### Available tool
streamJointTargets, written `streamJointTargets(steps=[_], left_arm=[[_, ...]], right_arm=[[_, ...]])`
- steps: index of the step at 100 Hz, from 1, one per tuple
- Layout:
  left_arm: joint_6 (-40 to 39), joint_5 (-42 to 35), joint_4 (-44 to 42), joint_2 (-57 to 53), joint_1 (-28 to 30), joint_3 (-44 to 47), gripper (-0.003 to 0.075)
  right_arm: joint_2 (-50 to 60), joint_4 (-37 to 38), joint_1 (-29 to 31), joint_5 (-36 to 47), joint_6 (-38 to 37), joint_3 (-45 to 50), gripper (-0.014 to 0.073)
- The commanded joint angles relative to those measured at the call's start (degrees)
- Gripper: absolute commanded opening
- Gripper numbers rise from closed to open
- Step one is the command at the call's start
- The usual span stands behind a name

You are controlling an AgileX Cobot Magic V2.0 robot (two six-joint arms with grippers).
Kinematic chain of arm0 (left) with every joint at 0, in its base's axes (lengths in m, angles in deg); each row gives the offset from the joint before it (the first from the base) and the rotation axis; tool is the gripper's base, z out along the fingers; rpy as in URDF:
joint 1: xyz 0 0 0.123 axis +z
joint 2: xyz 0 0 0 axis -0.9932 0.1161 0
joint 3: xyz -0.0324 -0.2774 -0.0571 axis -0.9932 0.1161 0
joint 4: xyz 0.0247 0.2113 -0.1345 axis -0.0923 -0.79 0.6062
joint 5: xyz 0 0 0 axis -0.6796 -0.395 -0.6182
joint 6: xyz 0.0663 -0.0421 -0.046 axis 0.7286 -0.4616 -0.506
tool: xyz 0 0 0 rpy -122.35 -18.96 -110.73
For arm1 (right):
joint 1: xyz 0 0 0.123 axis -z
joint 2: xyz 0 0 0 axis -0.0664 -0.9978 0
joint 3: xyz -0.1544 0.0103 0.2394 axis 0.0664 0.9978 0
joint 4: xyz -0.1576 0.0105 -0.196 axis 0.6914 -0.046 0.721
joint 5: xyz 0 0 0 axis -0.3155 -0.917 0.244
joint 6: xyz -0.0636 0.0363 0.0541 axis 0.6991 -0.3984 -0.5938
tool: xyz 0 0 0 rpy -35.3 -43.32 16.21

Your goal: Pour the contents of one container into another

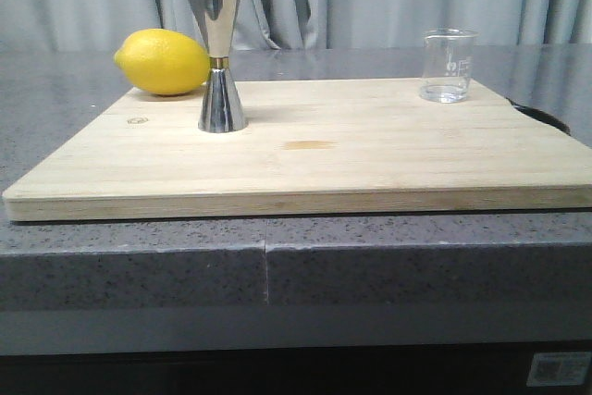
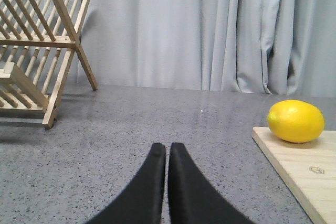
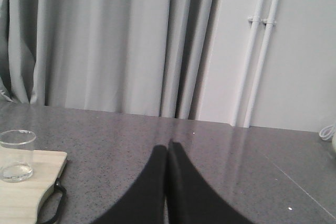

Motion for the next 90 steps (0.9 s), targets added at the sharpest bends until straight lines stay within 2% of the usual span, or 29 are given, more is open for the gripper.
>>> streamJointTargets(steps=[1,51,58,61,64,65,66,67,74,80,90], left_arm=[[-0.66,-4.56,0.0,-1.22,-0.35,1.63,-0.0019],[-0.66,-4.56,0.0,-1.22,-0.35,1.63,-0.0019],[-0.66,-4.56,0.0,-1.22,-0.35,1.63,-0.0019],[-0.66,-4.56,0.0,-1.22,-0.35,1.63,-0.0019],[-0.66,-4.56,0.0,-1.22,-0.35,1.63,-0.0019],[-0.66,-4.56,0.0,-1.22,-0.35,1.63,-0.0019],[-0.66,-4.56,0.0,-1.22,-0.35,1.63,-0.0019],[-0.66,-4.56,0.0,-1.22,-0.35,1.63,-0.0019],[-0.66,-4.56,0.0,-1.22,-0.35,1.63,-0.0019],[-0.66,-4.56,0.0,-1.22,-0.35,1.63,-0.0019],[-0.66,-4.56,0.0,-1.22,-0.35,1.63,-0.0019]], right_arm=[[-0.44,0.87,0.22,2.8,0.25,-1.25,-0.0064],[-0.44,0.99,0.22,2.58,0.25,-1.15,-0.0064],[-0.44,-4.54,0.22,2.44,2.31,-1.02,-0.0064],[-0.44,-10.3,0.22,2.44,6.24,-0.75,-0.0064],[-0.44,-17.24,0.22,2.44,13.22,-0.31,-0.0064],[-0.44,-17.24,0.22,2.44,14.74,-0.31,-0.0064],[-0.44,-21.54,0.22,2.44,17.81,-0.15,-0.0064],[-0.44,-21.54,0.22,2.44,19.33,-0.09,-0.0064],[-0.44,-34.71,0.22,2.79,33.04,0.94,-0.0064],[-0.44,-40.54,0.22,3.13,37.48,1.62,-0.0064],[0.6,-43.2,0.33,3.62,37.87,3.26,-0.0064]])
